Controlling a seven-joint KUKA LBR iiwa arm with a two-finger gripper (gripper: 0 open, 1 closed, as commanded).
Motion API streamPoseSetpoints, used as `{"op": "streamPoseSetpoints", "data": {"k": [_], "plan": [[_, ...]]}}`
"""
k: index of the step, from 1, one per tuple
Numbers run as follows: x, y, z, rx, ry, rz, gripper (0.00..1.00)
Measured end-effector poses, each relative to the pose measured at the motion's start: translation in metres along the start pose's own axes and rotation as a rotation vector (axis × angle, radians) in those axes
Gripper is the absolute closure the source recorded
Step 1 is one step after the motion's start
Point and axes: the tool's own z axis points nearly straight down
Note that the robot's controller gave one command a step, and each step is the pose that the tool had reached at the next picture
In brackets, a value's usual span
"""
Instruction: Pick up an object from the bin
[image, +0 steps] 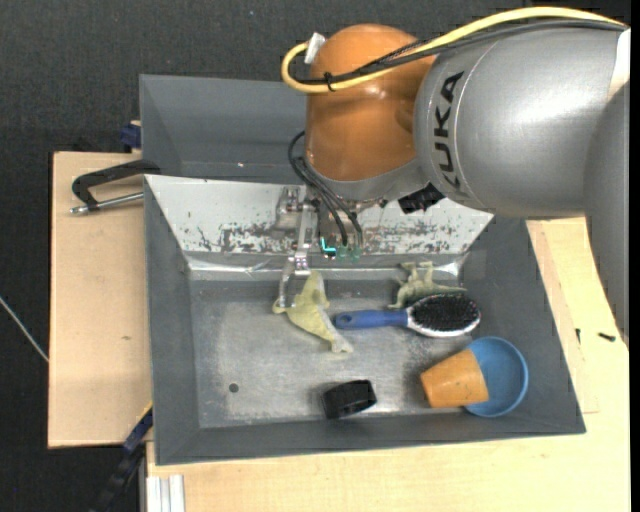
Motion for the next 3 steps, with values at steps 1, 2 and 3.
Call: {"op": "streamPoseSetpoints", "data": {"k": [1, 2, 3], "plan": [[0.057, -0.078, 0.118, 0.002, -0.001, -0.304, 0.0], [0.015, -0.113, 0.147, -0.009, -0.009, -0.187, 0.0], [0.009, -0.112, 0.142, -0.009, -0.034, -0.184, 1.0]]}}
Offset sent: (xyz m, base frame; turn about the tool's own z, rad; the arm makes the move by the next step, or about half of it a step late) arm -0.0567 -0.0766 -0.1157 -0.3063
